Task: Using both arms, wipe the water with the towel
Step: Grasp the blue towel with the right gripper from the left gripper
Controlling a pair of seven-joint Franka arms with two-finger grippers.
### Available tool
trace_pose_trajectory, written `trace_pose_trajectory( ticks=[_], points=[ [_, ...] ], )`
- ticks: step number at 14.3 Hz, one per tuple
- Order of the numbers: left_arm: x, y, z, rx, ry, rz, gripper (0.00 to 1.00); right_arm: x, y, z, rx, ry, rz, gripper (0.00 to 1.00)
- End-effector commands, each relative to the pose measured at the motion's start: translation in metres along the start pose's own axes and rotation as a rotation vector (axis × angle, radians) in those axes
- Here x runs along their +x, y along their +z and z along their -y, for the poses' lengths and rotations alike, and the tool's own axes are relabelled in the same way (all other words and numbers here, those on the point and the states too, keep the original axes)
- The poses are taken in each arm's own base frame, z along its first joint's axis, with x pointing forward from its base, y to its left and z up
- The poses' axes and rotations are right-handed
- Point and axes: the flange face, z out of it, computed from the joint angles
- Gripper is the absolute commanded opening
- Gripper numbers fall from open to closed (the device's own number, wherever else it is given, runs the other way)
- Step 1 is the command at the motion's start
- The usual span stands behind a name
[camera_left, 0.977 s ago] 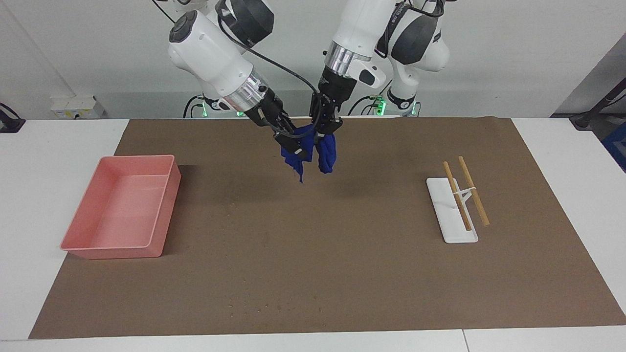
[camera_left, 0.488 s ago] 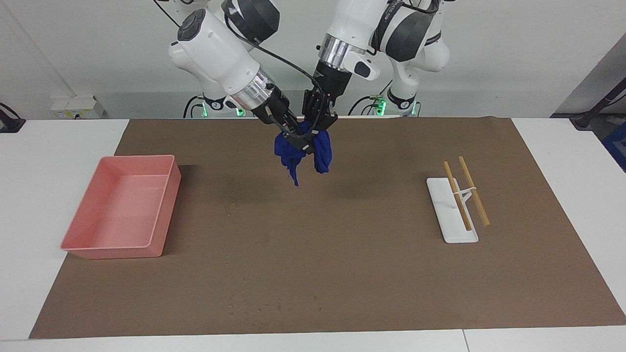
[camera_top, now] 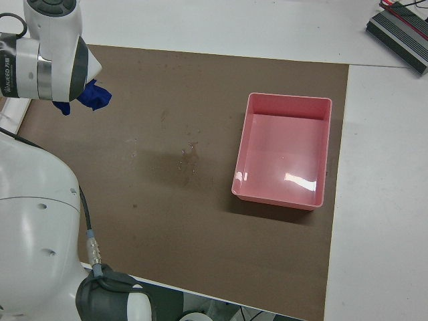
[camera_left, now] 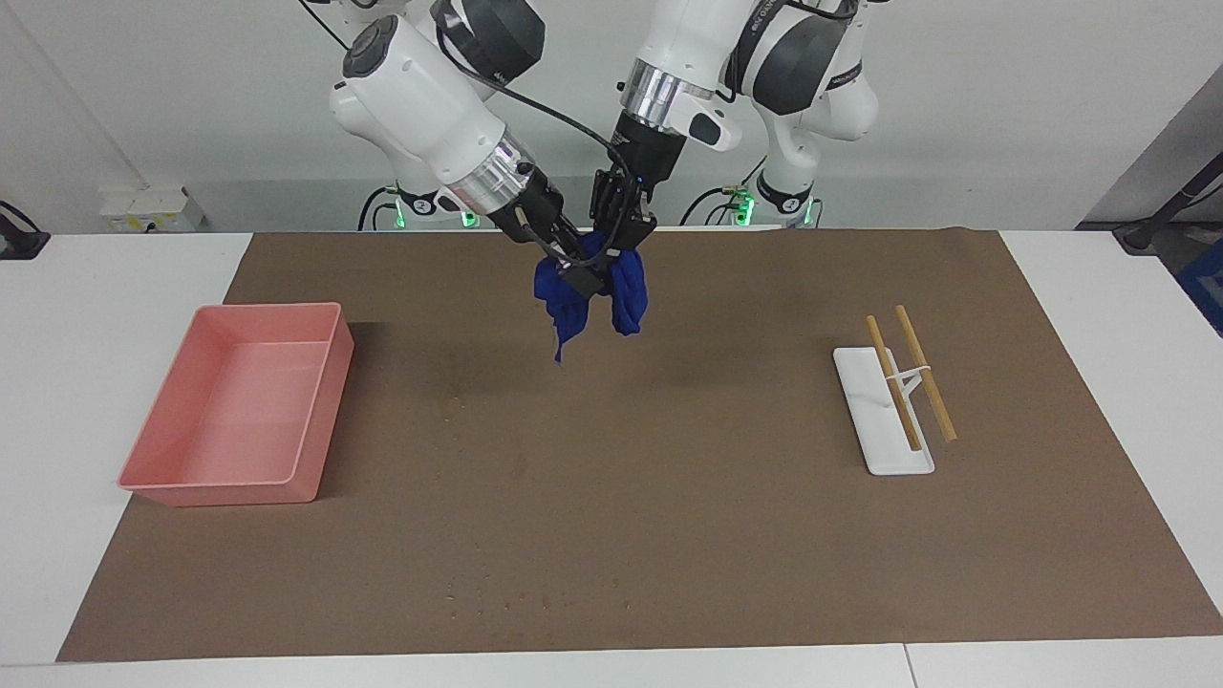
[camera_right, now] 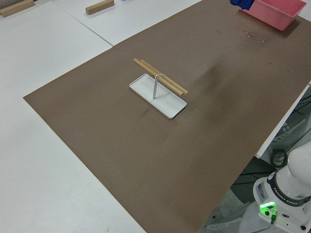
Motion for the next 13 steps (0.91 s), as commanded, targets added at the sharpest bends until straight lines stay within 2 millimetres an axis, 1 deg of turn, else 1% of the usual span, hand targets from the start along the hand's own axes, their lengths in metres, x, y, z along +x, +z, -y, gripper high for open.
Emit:
trace_pose_trajectory(
  ticks=[1, 4, 6, 8, 9, 10, 11, 13],
  points=[
    [0.014, -0.007, -0.003, 0.026, 0.021, -0.052, 0.00, 0.006, -0.017, 0.008, 0.028, 0.013, -0.037, 0.00],
    [0.019, -0.006, -0.004, 0.036, 0.042, -0.065, 0.00, 0.006, -0.017, 0.008, 0.029, -0.006, -0.061, 0.00],
    [0.024, -0.007, -0.010, 0.033, 0.034, -0.070, 0.00, 0.004, -0.017, 0.007, 0.029, -0.015, -0.070, 0.00],
    [0.023, -0.008, -0.010, 0.033, 0.037, -0.068, 0.00, 0.004, -0.016, 0.007, 0.028, -0.021, -0.076, 0.00],
    [0.024, -0.008, -0.010, 0.032, 0.036, -0.068, 0.21, 0.004, -0.016, 0.007, 0.027, -0.023, -0.078, 0.00],
    [0.025, -0.008, -0.011, 0.034, 0.038, -0.073, 0.92, 0.004, -0.016, 0.007, 0.027, -0.027, -0.081, 0.00],
    [0.028, -0.007, -0.012, 0.044, 0.046, -0.085, 1.00, 0.004, -0.016, 0.007, 0.026, -0.029, -0.087, 0.00],
    [0.043, -0.007, -0.019, 0.072, 0.108, -0.118, 1.00, 0.004, -0.015, 0.007, 0.025, -0.029, -0.088, 0.00]
  ],
)
